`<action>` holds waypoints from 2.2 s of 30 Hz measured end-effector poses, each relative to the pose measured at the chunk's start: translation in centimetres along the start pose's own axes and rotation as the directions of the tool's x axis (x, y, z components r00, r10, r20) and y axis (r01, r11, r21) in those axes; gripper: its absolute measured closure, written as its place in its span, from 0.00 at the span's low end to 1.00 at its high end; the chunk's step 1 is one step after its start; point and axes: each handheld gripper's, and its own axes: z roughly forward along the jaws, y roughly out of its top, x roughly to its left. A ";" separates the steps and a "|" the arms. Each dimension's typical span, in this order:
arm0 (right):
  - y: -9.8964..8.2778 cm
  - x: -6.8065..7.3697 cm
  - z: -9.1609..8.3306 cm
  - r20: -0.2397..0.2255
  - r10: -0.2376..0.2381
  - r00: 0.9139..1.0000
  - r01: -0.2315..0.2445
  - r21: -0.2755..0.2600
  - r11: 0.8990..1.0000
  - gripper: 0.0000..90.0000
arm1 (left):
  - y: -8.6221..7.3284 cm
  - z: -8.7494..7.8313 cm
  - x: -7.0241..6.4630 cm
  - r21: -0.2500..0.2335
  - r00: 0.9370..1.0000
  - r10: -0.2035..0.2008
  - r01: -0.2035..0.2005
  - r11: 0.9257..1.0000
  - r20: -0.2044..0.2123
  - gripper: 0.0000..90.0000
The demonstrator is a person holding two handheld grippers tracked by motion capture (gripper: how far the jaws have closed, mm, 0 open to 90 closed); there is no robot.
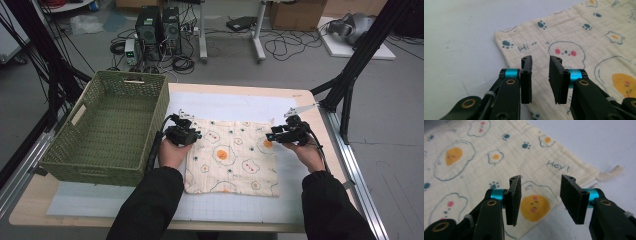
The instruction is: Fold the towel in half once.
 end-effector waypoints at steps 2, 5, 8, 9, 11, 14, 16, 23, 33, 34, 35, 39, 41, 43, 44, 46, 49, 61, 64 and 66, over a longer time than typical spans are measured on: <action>-0.2 -0.2 0.5 0.015 0.008 1.000 -0.009 0.018 1.000 0.59 | -0.1 0.4 0.1 0.021 1.000 -0.002 0.002 1.000 -0.019 0.77; -0.5 -0.5 1.1 0.036 0.030 0.999 -0.031 0.039 0.999 0.62 | -0.5 0.9 0.2 0.050 0.999 -0.004 0.006 0.999 -0.049 0.76; -0.9 -0.6 1.7 0.052 0.038 0.998 -0.041 0.066 0.997 0.64 | -0.5 0.9 0.1 0.046 0.998 0.001 0.002 0.999 -0.069 0.80; -1.0 -0.6 2.0 0.059 0.036 0.998 -0.040 0.072 0.997 0.65 | -0.5 0.9 0.1 0.049 0.997 0.008 -0.004 0.999 -0.079 0.82; -1.1 -0.5 2.0 0.078 0.041 0.996 -0.046 0.058 0.997 0.70 | -0.5 0.9 0.0 0.054 0.995 0.031 -0.026 0.998 -0.093 0.88; -1.3 -0.3 2.0 0.102 0.037 0.994 -0.042 0.049 0.998 0.78 | -0.6 0.9 -0.1 0.056 0.994 0.049 -0.043 0.997 -0.097 0.95; -1.3 -0.3 2.0 0.093 0.047 0.994 -0.052 0.050 0.997 0.86 | -0.5 1.0 -0.1 0.055 0.994 0.049 -0.044 0.998 -0.100 0.97; -1.1 0.0 1.8 0.040 0.026 0.999 -0.028 0.064 0.998 0.97 | -0.6 0.1 0.1 0.010 0.997 -0.009 0.010 1.000 -0.082 0.99; -0.9 1.6 -2.3 -0.030 -0.010 0.999 0.008 -0.060 0.998 0.97 | -0.4 -3.4 -1.2 -0.111 0.999 -0.019 0.015 0.994 -0.037 0.99; -1.1 1.8 -2.6 -0.035 -0.024 0.999 0.022 -0.061 0.998 0.96 | -0.6 -3.8 -1.3 -0.117 0.999 -0.015 0.011 0.993 -0.034 0.99; -1.4 2.1 -2.9 -0.041 -0.029 0.999 0.027 -0.054 0.998 0.96 | -0.7 -4.1 -1.4 -0.126 0.999 -0.013 0.009 0.992 -0.031 0.99; -2.8 2.9 -3.7 -0.074 -0.035 0.997 0.032 -0.038 0.999 0.96 | -1.7 -5.1 -2.1 -0.114 1.000 0.018 -0.020 0.993 -0.020 0.99; -3.4 3.5 -4.0 -0.079 -0.044 0.996 0.041 -0.038 0.998 0.96 | -2.3 -5.5 -2.5 -0.102 1.000 0.027 -0.028 0.994 -0.015 0.99; -4.1 3.9 -4.2 -0.093 -0.048 0.995 0.044 -0.042 0.998 0.96 | -3.0 -5.8 -2.7 -0.094 1.000 0.025 -0.025 0.995 -0.007 0.99; -4.4 4.1 -4.1 -0.098 -0.049 0.994 0.046 -0.029 0.999 0.96 | -3.3 -5.9 -2.8 -0.083 1.000 0.029 -0.030 0.996 -0.004 0.99; -4.9 4.5 -4.0 -0.108 -0.050 0.993 0.048 -0.024 0.999 0.96 | -4.2 -6.1 -2.7 -0.050 0.999 0.042 -0.042 0.998 0.007 0.99; -5.6 5.0 -3.4 -0.111 -0.065 0.992 0.067 0.008 0.998 0.96 | -5.2 -5.9 -2.8 -0.009 0.998 0.053 -0.053 0.999 0.024 0.98; -3.9 4.2 -4.3 -0.093 -0.028 0.995 0.023 -0.050 0.998 0.59 | -4.1 -6.2 -2.6 -0.026 0.998 0.018 -0.017 1.000 0.059 0.61; -3.2 3.8 -3.8 -0.070 -0.010 0.998 0.007 -0.050 0.999 0.59 | -3.2 -6.1 -2.4 -0.062 0.999 -0.003 0.005 0.998 0.047 0.60; -2.9 3.6 -3.1 -0.070 0.004 0.998 -0.007 -0.039 0.999 0.59 | -2.5 -5.9 -2.4 -0.070 0.999 -0.010 0.012 0.997 0.033 0.60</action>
